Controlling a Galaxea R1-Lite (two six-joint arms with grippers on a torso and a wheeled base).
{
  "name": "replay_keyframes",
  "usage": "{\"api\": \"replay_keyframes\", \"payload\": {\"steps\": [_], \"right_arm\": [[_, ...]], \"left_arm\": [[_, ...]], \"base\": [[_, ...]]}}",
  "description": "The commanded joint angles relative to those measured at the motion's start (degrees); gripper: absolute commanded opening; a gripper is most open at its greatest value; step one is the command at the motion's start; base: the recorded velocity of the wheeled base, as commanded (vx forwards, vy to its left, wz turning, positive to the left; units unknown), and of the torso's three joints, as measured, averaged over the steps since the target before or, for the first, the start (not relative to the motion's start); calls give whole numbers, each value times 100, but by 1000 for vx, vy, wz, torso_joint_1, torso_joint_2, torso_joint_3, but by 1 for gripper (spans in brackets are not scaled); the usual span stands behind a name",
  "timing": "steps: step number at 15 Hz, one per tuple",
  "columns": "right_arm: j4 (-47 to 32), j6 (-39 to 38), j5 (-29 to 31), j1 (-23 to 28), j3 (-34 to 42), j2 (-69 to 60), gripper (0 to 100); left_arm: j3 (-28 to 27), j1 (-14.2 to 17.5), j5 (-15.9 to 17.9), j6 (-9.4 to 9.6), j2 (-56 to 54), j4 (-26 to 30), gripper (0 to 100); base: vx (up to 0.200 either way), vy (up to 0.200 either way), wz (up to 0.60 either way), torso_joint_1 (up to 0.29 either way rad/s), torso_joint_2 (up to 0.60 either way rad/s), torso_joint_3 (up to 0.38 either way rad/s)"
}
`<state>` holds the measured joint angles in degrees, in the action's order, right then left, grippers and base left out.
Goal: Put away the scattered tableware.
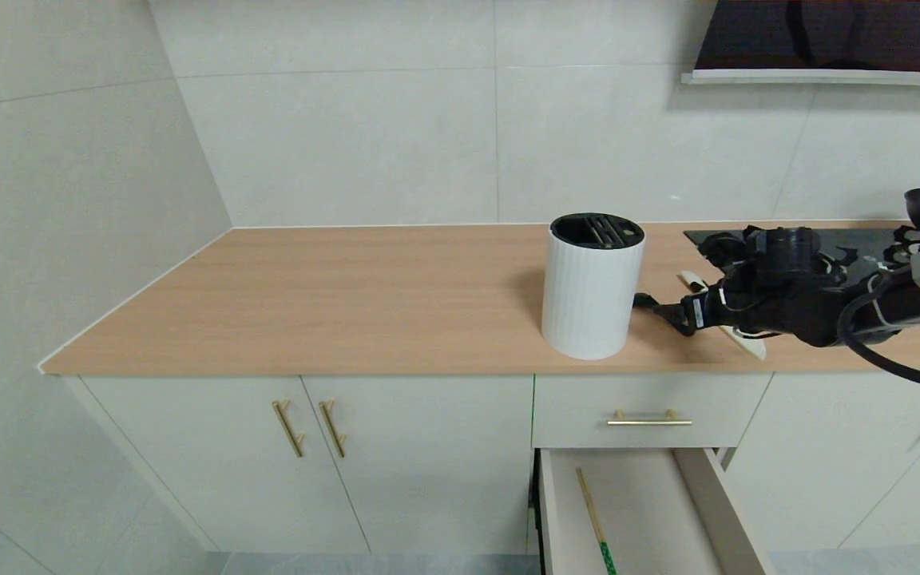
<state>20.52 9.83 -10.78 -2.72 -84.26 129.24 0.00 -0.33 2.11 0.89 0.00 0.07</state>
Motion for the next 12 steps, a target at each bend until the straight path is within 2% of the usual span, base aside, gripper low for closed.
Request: {"api": "replay_keyframes", "payload": {"steps": [1, 8, 12], "right_arm": [[14, 2, -3, 26, -152, 356, 100], [163, -42, 49, 61, -609, 927, 100], [154, -359, 49, 78, -873, 1059, 100]], "left_arm": [[0, -2, 0, -1, 9, 1, 100], [0, -2, 0, -1, 9, 1, 100], [0, -2, 0, -1, 9, 1, 100]], "base": [[0, 0, 0, 0, 0, 0], [0, 0, 0, 0, 0, 0], [0, 0, 0, 0, 0, 0]]}}
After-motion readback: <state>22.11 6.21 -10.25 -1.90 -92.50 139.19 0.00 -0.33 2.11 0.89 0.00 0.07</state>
